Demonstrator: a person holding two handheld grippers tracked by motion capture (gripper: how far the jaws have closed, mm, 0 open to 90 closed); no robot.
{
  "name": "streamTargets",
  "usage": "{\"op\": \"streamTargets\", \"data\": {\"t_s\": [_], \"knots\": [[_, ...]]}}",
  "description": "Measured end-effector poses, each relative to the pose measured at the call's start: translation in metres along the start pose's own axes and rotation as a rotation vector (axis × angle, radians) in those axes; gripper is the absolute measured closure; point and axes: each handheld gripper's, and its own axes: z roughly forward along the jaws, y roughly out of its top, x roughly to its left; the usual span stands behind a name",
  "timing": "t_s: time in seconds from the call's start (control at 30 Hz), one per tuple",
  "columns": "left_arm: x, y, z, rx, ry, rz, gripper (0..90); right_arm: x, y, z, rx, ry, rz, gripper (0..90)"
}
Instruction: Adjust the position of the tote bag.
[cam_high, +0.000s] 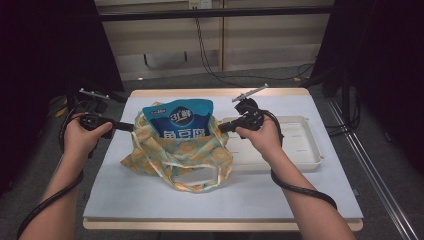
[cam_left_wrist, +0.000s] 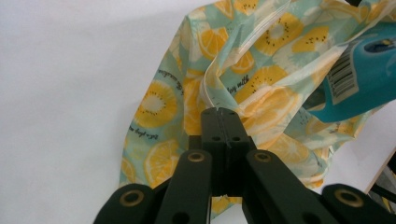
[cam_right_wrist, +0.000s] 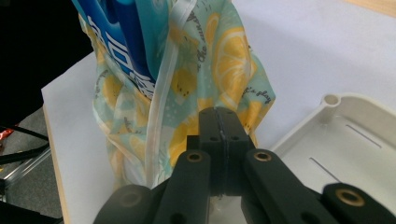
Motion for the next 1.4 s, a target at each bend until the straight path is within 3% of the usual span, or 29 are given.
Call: {"op": "streamTargets", "data": {"t_s": [0.33,0.53,0.67,0.93,1.17,1.27,1.4], "knots": [[-0.002,-0.009,0.009,0.001,-0.018,0.013,90.0,-0.003,-0.011,0.02,0.037,-0.002,0.036,90.0],[0.0,-0.013,0.012,0.003,0.001,0.014,90.0,-0.004,-0.014,0.025,0.043,-0.014,0.046,90.0],[0.004,-0.017,0.014,-0.005,-0.01,-0.008,90.0,-0.006,-0.017,0.031,0.039,-0.026,0.055,89.9],[0.006,-0.02,0.019,0.007,-0.013,-0.001,90.0,-0.005,-0.021,0.045,0.051,-0.022,0.062,89.8],[0.012,-0.027,0.027,0.001,-0.028,-0.034,90.0,-0.007,-0.028,0.052,0.062,-0.022,0.066,89.8],[0.014,-0.028,0.029,0.012,-0.032,-0.025,90.0,-0.008,-0.03,0.053,0.074,-0.023,0.067,89.8],[0.012,-0.027,0.026,-0.03,-0.039,-0.035,88.4,-0.009,-0.03,0.05,0.066,-0.019,0.063,89.8]]}}
